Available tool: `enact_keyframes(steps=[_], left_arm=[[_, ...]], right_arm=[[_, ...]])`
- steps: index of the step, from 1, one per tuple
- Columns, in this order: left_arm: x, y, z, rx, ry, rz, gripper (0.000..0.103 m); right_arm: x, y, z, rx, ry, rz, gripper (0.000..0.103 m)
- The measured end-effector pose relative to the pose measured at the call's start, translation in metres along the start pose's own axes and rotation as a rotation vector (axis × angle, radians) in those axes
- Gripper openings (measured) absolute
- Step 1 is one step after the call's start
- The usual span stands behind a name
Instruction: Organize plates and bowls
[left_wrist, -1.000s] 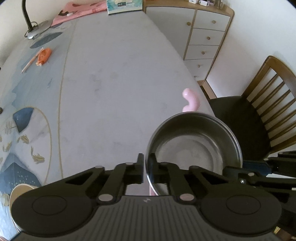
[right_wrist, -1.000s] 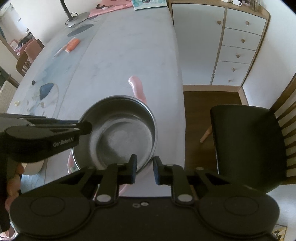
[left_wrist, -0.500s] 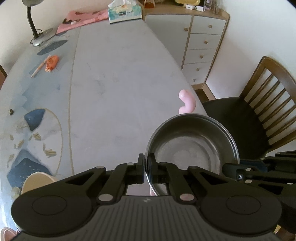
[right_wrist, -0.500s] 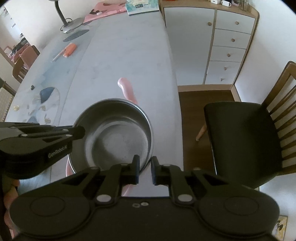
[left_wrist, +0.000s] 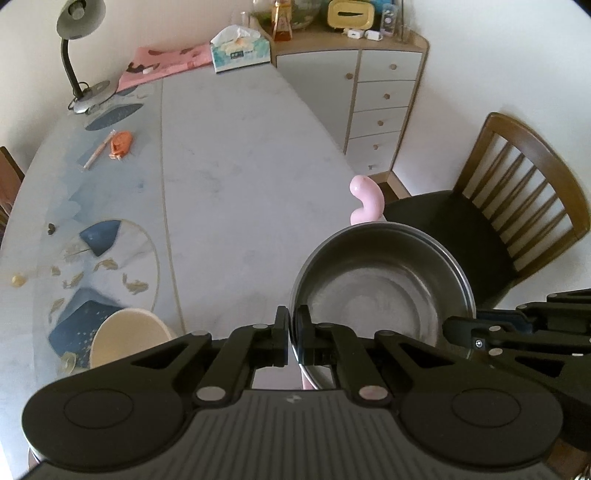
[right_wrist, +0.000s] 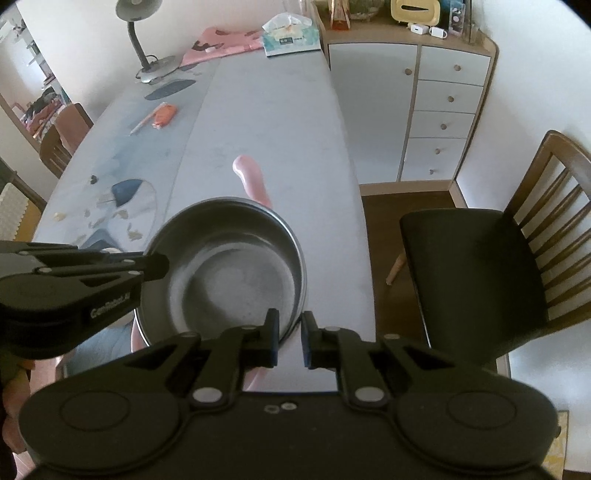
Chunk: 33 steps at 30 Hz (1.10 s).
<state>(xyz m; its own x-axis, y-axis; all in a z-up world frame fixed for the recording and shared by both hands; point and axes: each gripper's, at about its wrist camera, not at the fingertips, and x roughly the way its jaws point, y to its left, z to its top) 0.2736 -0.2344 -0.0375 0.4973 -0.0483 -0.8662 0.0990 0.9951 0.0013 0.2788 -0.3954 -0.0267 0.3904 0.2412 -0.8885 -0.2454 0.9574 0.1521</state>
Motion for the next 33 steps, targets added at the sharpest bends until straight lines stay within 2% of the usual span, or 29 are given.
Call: enact_keyframes(steps=[5,14,24,33], left_arm=[[-0.021,0.002,-0.026,0.022,-0.012,-0.004,0.003],[-0.033,0.012,-0.075,0.018,0.024,-0.023,0.003],[-0.017,0.018,-0.112,0.018,0.083,-0.036,0.003],[0.000,0.020,-0.125,0.014,0.117,-0.019,0.003]], right_arm=[[-0.014,0.013,-0.025,0.013,-0.004,0.000,0.012],[-0.023,0.036,-0.071,0.025,0.015,-0.016,0.012],[-0.011,0.046,-0.106,0.043,0.061,-0.027,0.012],[0.007,0.047,-0.116,0.041,0.095,-0.021,0.012]])
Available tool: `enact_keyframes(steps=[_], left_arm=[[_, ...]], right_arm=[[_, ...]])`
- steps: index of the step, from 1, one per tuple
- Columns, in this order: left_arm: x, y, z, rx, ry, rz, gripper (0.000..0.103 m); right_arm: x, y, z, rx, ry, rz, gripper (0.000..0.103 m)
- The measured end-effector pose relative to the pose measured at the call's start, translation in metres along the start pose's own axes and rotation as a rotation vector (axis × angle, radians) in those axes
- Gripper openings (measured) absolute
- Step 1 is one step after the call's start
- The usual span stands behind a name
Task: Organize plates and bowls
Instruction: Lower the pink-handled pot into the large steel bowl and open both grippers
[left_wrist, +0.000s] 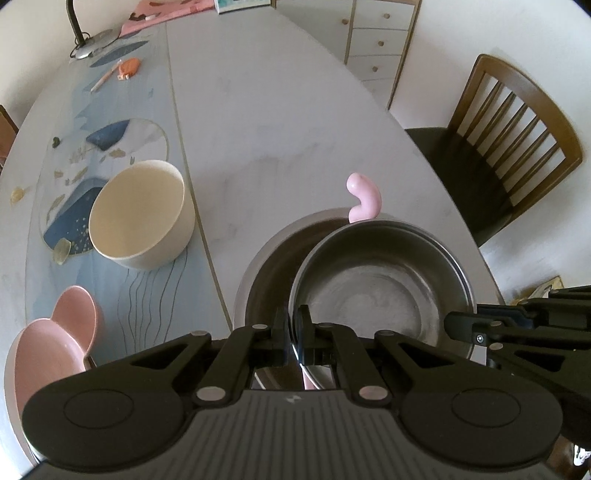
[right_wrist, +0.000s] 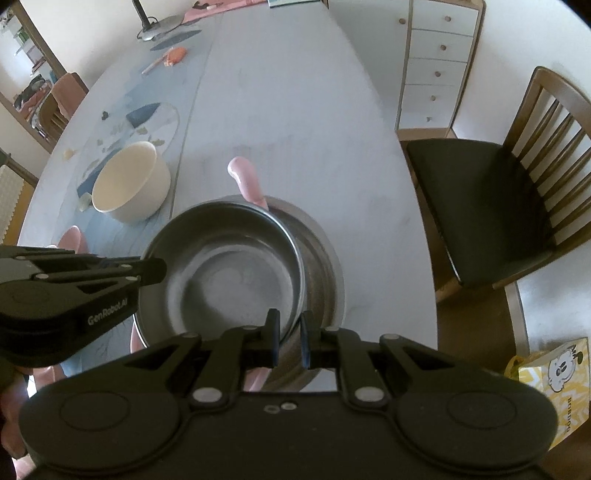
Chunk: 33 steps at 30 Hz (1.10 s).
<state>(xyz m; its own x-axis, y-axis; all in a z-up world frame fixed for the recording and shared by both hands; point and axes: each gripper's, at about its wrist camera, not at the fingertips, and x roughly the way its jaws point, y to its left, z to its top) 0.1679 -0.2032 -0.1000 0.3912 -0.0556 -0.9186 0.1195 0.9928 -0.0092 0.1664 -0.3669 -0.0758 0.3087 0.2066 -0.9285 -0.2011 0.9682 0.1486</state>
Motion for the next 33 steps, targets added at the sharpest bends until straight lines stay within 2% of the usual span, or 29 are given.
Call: enact_keyframes(steps=[12,18,22,29,33], left_arm=[[0.020,0.002,-0.005,0.006,0.027,0.028,0.003],[0.021,0.005,-0.003,-0.006,0.025,0.012,0.003],[0.022,0.010,-0.002,-0.011,0.024,-0.010,0.003],[0.013,0.011,-0.004,-0.003,-0.012,-0.019,0.004],[0.003,0.013,-0.005,0.002,-0.038,-0.021,0.008]], right_arm=[[0.015,0.001,-0.002,-0.018,0.033,0.019,0.012],[0.015,-0.002,0.000,0.000,0.031,0.032,0.013],[0.013,-0.002,0.001,0.000,0.026,0.032,0.021],[0.001,-0.001,0.004,-0.016,-0.005,0.030,0.025],[-0.011,0.001,0.006,-0.045,-0.049,0.034,0.029]])
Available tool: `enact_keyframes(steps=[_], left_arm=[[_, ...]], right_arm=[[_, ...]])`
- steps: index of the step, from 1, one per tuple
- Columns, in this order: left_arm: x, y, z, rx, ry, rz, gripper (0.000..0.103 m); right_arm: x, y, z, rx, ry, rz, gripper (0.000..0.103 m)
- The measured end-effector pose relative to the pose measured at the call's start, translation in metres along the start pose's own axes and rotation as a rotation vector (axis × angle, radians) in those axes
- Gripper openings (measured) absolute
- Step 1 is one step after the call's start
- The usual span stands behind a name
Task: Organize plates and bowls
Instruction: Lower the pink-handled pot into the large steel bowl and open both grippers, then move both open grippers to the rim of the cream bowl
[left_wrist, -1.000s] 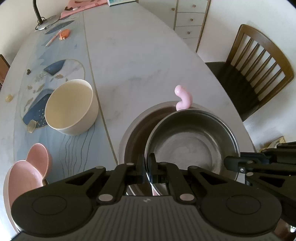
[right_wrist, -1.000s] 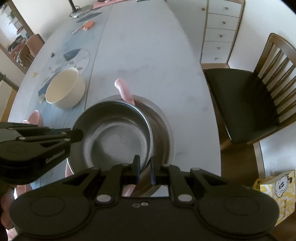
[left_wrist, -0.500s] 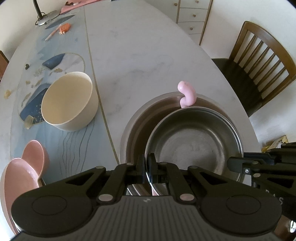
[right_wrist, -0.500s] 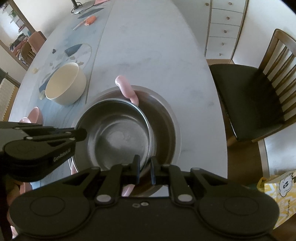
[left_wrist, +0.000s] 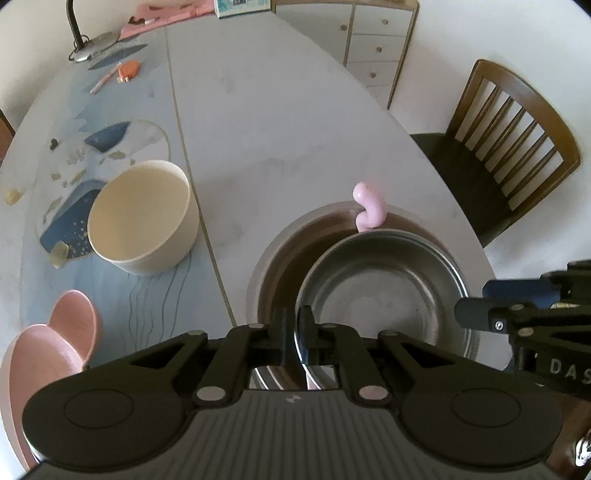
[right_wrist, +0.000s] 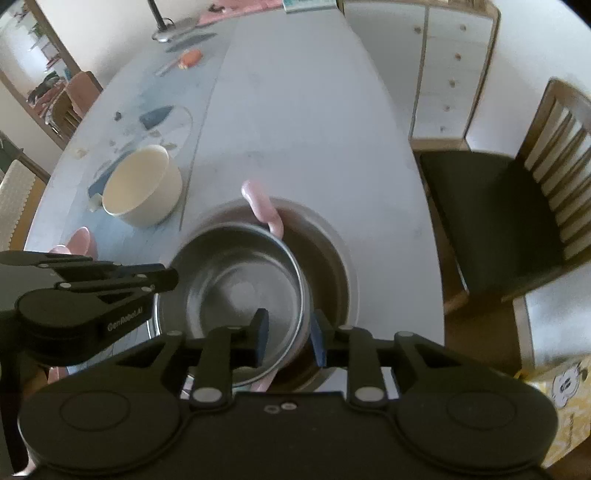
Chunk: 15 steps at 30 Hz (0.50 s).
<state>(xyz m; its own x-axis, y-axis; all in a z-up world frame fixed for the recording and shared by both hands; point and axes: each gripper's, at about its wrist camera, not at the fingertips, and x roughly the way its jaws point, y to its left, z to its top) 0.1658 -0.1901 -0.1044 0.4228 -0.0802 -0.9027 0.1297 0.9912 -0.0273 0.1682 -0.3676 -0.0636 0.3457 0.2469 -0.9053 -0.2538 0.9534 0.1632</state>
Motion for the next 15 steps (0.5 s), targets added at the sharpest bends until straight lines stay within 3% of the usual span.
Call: enact_keyframes(steps=[9,15], left_arm=[[-0.033,0.015,0.002,-0.006,-0.083,-0.007,0.009],[-0.055,0.028,0.003,-0.027,-0.133,-0.016,0.009]], right_arm=[[-0.022,0.012,0.005,-0.029,-0.080,0.004,0.041],[-0.034,0.026,0.015,-0.037,-0.128,0.014,0.056]])
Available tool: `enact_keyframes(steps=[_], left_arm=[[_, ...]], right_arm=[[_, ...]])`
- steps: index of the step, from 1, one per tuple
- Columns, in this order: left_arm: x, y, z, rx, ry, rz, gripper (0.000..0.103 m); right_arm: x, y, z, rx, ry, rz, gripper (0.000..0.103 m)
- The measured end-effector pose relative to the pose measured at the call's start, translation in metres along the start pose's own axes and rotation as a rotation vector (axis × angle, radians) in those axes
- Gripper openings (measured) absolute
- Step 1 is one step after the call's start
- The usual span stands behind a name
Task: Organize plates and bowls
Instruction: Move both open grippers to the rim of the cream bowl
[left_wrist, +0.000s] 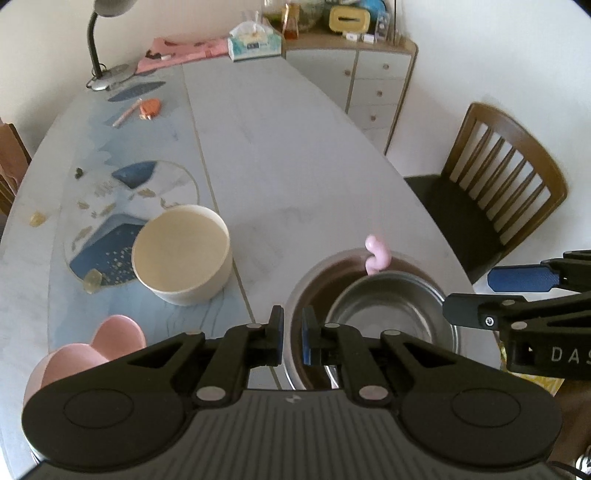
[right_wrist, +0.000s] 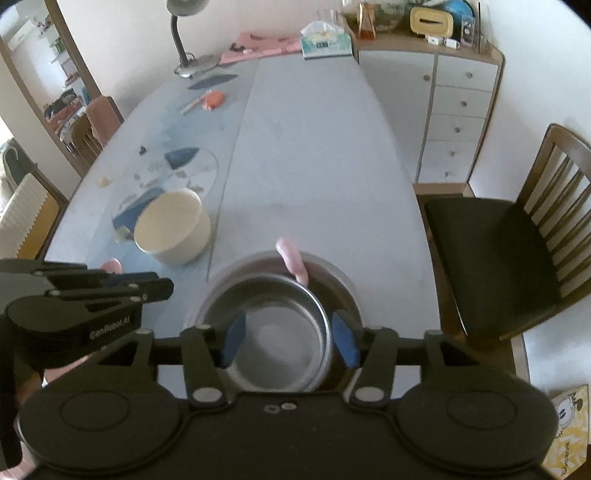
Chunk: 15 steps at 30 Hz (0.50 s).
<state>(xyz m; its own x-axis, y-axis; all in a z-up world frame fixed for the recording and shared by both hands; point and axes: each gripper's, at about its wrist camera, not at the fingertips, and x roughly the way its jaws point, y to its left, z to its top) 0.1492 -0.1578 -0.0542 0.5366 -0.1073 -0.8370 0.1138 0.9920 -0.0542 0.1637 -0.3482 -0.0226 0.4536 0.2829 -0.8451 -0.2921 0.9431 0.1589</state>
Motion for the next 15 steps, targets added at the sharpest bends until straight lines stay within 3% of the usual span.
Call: enact_keyframes(steps=[3,5,6,12,15], left_arm=[[-0.011,0.009,0.001,-0.020,-0.034,0.006,0.027],[-0.019,0.017,0.001,-0.038,-0.065,0.018,0.061],[-0.024,0.022,0.001,-0.046,-0.088,0.029,0.067],[-0.038,0.051,0.008,-0.082,-0.127,0.069,0.070],[-0.037,0.066,0.013,-0.104,-0.133,0.088,0.076]], right_arm=[[-0.003,0.008,0.005,-0.008,-0.017,0.012,0.062],[-0.006,0.015,0.009,-0.019,-0.029,0.020,0.064],[-0.006,0.018,0.010,-0.024,-0.032,0.025,0.064],[-0.006,0.041,0.024,-0.070,-0.060,0.062,0.077],[0.000,0.050,0.033,-0.090,-0.067,0.081,0.085]])
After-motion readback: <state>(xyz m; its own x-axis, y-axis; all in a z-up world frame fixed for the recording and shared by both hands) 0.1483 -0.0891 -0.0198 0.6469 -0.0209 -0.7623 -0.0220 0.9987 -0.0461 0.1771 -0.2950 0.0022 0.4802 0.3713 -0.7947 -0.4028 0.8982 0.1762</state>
